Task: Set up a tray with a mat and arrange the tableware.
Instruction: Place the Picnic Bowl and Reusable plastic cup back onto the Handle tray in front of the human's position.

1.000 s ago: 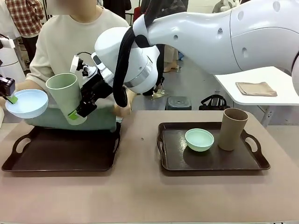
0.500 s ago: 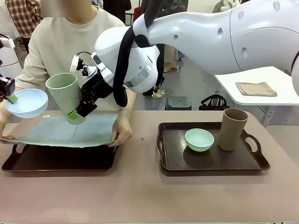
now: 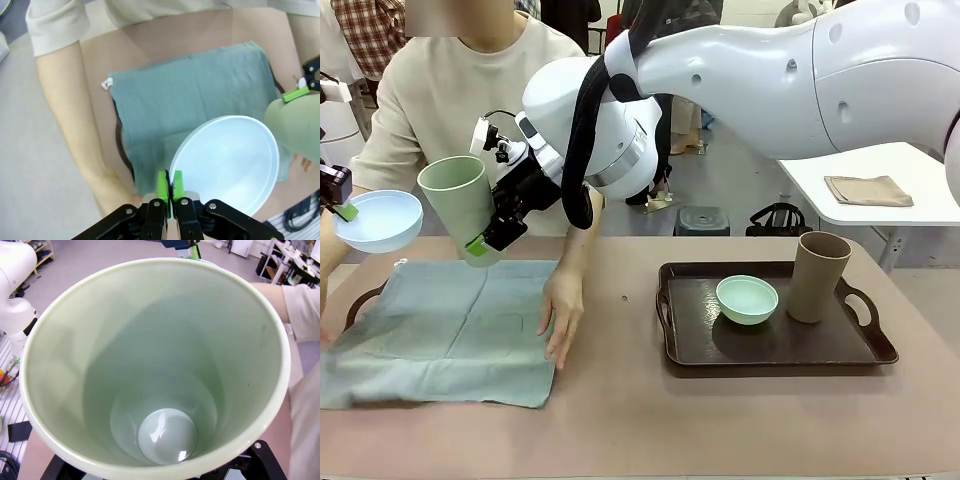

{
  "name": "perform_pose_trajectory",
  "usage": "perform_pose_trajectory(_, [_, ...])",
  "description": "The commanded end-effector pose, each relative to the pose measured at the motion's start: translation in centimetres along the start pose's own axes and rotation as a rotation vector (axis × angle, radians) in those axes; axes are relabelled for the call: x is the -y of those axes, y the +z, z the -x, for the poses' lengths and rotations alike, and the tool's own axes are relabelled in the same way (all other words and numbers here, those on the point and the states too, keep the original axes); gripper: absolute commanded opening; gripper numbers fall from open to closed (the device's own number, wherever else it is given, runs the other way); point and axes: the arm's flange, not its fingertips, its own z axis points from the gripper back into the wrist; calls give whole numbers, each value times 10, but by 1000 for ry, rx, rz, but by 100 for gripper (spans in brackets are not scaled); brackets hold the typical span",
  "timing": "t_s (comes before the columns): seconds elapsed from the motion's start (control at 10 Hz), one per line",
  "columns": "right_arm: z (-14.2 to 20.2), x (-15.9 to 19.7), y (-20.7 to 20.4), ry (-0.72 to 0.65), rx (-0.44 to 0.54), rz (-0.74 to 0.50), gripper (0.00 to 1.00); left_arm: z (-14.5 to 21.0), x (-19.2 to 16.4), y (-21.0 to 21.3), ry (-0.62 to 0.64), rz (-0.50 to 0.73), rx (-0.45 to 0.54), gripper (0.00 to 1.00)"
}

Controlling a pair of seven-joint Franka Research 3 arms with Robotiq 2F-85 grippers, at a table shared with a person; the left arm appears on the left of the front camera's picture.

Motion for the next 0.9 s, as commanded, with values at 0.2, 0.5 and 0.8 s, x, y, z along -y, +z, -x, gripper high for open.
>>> perform_pose_trajectory(0.2, [-1,0,1,4,0,2,37,-1,0,0,-1,2,11,0])
perform_pose_trajectory(0.5, [-1,0,1,4,0,2,37,-1,0,0,-1,2,11,0])
perform_pose_trajectory(0.8, [-1,0,1,4,0,2,37,-1,0,0,-1,2,11,0])
